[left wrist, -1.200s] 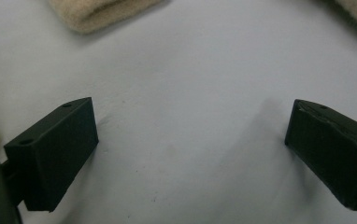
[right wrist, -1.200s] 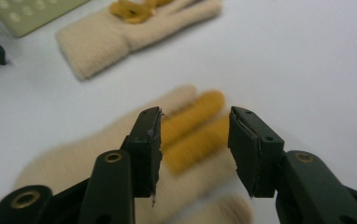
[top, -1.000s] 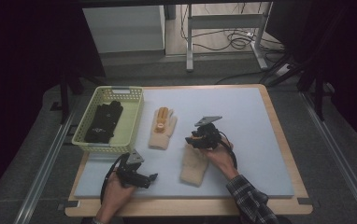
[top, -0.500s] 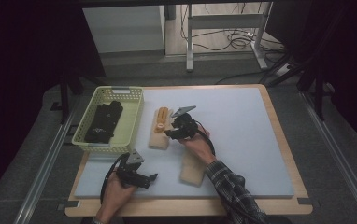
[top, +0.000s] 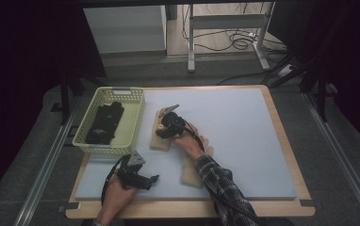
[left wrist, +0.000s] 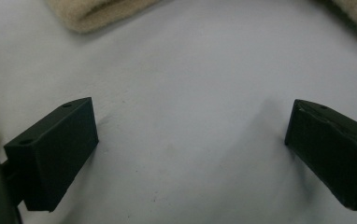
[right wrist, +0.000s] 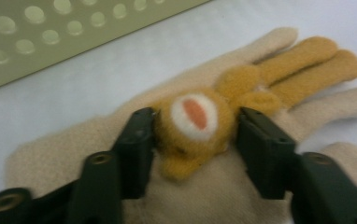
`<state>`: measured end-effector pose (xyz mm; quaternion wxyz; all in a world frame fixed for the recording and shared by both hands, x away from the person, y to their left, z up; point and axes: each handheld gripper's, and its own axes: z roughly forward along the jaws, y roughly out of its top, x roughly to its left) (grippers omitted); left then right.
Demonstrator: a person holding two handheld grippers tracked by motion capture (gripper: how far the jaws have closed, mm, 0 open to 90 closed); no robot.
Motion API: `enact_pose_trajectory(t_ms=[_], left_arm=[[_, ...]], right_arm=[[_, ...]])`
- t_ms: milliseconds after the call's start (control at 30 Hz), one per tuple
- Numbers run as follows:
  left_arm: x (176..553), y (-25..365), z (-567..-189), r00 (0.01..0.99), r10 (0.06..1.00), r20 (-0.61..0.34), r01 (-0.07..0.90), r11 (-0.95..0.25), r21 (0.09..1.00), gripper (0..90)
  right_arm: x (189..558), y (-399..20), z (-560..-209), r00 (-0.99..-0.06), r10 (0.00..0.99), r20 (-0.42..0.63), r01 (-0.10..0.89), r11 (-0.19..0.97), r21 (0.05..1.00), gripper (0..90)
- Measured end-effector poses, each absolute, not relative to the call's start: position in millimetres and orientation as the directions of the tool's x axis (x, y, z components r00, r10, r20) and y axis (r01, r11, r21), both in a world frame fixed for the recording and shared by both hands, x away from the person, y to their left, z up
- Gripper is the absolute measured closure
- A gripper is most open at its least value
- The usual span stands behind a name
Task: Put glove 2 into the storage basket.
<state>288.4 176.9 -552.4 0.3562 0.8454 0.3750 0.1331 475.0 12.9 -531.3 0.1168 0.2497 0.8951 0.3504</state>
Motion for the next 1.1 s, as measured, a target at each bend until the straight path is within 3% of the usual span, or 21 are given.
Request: enact_pose_trajectory(t_ms=[200, 667, 1100], left_arm=[[288, 177, -552, 0.683, 0.729, -0.042, 0.539, -0.465, 0.702, 2.8], [288, 177, -552, 0.684, 0.728, -0.040, 0.539, -0.468, 0.700, 2.8], [288, 177, -552, 0.683, 0.729, -0.039, 0.538, -0.467, 0.702, 2.7]], right_arm=[[472, 12, -525, -0.831, 0.556, -0.015, 0.403, 0.619, 0.674, 62.7], [444, -12, -473, -0.845, 0.536, -0.002, 0.359, 0.568, 0.740, 63.2], [394, -59, -425, -0.848, 0.530, 0.014, 0.344, 0.531, 0.774, 63.1]])
